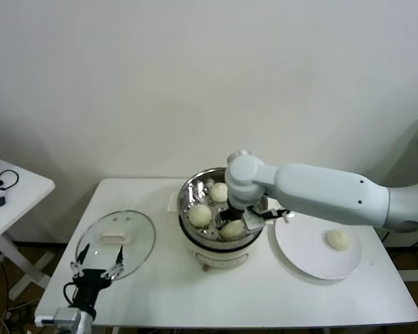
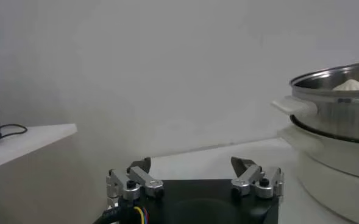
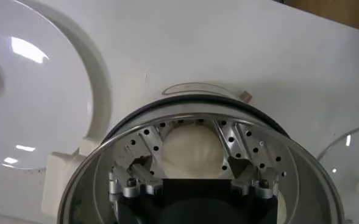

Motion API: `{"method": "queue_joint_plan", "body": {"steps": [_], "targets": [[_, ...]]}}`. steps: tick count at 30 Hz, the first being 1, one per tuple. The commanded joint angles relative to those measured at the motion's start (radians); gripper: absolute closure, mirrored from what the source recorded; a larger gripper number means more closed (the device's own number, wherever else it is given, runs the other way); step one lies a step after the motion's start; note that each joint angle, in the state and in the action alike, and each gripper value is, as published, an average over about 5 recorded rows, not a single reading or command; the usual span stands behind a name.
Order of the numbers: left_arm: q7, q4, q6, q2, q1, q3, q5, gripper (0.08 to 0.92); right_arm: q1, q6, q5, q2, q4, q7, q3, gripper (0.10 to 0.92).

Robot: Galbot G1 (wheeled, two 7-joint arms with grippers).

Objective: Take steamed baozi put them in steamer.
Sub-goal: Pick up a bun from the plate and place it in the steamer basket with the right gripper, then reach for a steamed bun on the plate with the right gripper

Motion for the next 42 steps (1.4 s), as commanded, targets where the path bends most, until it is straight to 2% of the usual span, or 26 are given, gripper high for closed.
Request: {"method": "queue_joint_plan", "body": {"steps": [1, 4, 7, 10, 13, 16, 22, 28, 35, 42], "targets": [[0.006, 0.004, -0.018, 0.008, -0.01, 0.007, -0.029, 0.177, 0.063, -0.001, 0.073, -0.015, 0.009, -0.035, 0.044, 0.203], [0.007, 0.005, -0.023, 0.013, -0.018, 0.013, -0.039, 0.177, 0.137, -0.05, 0.154, -0.037, 0.001, -0.051, 0.038, 0.202], [0.012, 0.013, -0.038, 0.018, -0.035, 0.023, -0.062, 0.177, 0.207, -0.209, 0.264, -0.073, -0.04, -0.043, 0.004, 0.203], [0.014, 0.019, -0.049, 0.023, -0.051, 0.037, -0.076, 0.177, 0.26, -0.411, 0.462, -0.133, -0.093, -0.028, -0.047, 0.203], [0.016, 0.017, -0.049, 0.029, -0.059, 0.051, -0.078, 0.177, 0.334, -0.593, 0.741, -0.23, -0.114, -0.016, -0.147, 0.203], [0.017, 0.02, -0.046, 0.032, -0.078, 0.07, -0.073, 0.177, 0.375, -0.692, 0.895, -0.336, -0.122, -0.001, -0.219, 0.203], [0.015, 0.023, -0.037, 0.035, -0.11, 0.108, -0.062, 0.177, 0.332, -0.725, 0.871, -0.528, -0.173, 0.004, -0.201, 0.203], [0.01, 0.024, -0.028, 0.033, -0.119, 0.13, -0.038, 0.177, 0.229, -0.714, 0.754, -0.627, -0.248, 0.0, -0.15, 0.203], [0.008, 0.005, -0.023, 0.028, -0.098, 0.122, -0.021, 0.177, -0.025, -0.698, 0.621, -0.658, -0.371, -0.019, 0.035, 0.203], [0.01, -0.014, -0.028, 0.024, -0.074, 0.106, -0.02, 0.177, -0.321, -0.68, 0.451, -0.614, -0.465, -0.017, 0.279, 0.203]]}}
